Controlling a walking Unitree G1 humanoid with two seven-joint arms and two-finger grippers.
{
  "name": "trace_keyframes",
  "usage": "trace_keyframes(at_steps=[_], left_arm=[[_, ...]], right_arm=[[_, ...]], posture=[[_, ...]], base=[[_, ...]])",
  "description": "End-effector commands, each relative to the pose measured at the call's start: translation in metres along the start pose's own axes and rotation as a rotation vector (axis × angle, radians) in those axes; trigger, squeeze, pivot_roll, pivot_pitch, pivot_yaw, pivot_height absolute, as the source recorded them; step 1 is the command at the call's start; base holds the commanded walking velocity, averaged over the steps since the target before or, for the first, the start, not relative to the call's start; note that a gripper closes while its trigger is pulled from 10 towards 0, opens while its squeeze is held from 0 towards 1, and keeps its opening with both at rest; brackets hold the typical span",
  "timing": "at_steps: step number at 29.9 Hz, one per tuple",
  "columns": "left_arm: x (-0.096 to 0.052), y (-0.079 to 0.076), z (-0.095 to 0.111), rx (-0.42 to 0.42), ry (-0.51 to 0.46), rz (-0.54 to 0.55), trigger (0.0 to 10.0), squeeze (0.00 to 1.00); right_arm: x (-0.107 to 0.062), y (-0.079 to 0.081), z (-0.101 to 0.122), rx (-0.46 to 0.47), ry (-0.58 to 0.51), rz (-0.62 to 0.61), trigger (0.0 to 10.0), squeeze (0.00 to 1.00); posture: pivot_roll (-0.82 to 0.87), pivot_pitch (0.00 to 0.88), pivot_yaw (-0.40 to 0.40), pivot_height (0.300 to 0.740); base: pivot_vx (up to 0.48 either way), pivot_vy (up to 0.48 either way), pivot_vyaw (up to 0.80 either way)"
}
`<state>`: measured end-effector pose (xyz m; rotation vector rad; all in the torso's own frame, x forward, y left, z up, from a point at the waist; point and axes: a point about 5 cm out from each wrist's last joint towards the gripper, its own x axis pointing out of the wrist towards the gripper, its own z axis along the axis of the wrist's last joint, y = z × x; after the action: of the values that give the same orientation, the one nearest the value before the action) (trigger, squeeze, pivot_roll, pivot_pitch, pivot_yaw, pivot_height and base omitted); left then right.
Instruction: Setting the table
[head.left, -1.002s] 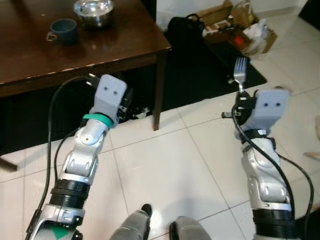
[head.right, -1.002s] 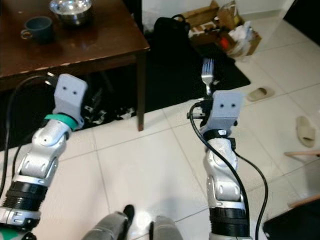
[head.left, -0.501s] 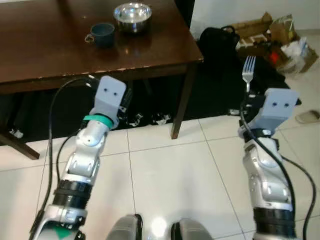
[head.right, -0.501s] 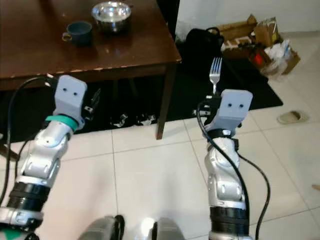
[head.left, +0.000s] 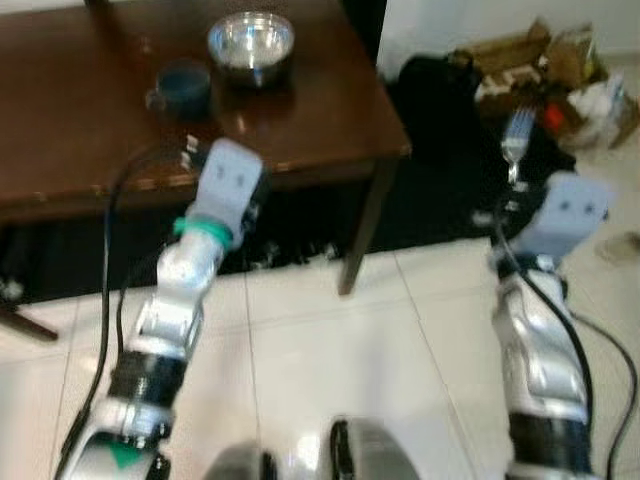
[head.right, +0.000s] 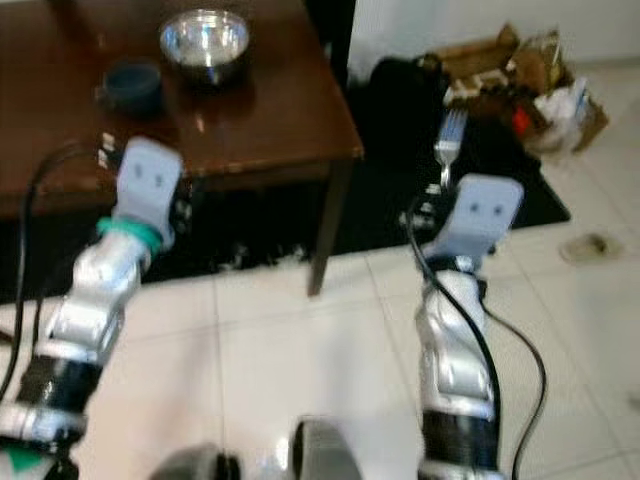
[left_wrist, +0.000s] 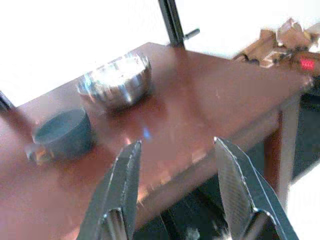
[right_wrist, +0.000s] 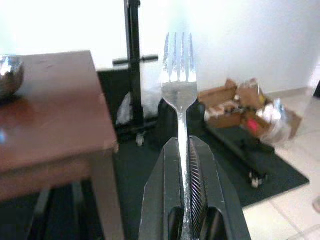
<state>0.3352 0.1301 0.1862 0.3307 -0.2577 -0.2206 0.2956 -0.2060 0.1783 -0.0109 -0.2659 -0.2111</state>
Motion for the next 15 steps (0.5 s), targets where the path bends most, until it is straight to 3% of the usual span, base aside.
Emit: trace_keyframes(at_steps=[1, 6, 15], left_arm=[[-0.004, 0.004, -0.001, 0.023, -0.012, 0.015, 10.0, 0.0], [-0.005, 0.019, 0.027, 0.099, -0.147, 0.079, 10.0, 0.0], [-0.01, 0.031, 0.034, 0.12, -0.155, 0.092, 10.0, 0.0]], right_arm=[[-0.002, 0.007, 0.001, 0.027, -0.008, 0.026, 10.0, 0.0], [-0.003, 0.028, 0.013, 0.055, -0.048, 0.178, 10.0, 0.0], [0.002, 0.039, 0.016, 0.078, -0.055, 0.222, 10.0, 0.0]], posture=[[-0.02, 0.063, 0.042, 0.74], [-0.01, 0.065, 0.044, 0.74], [0.01, 0.066, 0.035, 0.74]], base=[[0.48, 0.0, 0.0], [0.48, 0.0, 0.0], [0.48, 0.0, 0.0]])
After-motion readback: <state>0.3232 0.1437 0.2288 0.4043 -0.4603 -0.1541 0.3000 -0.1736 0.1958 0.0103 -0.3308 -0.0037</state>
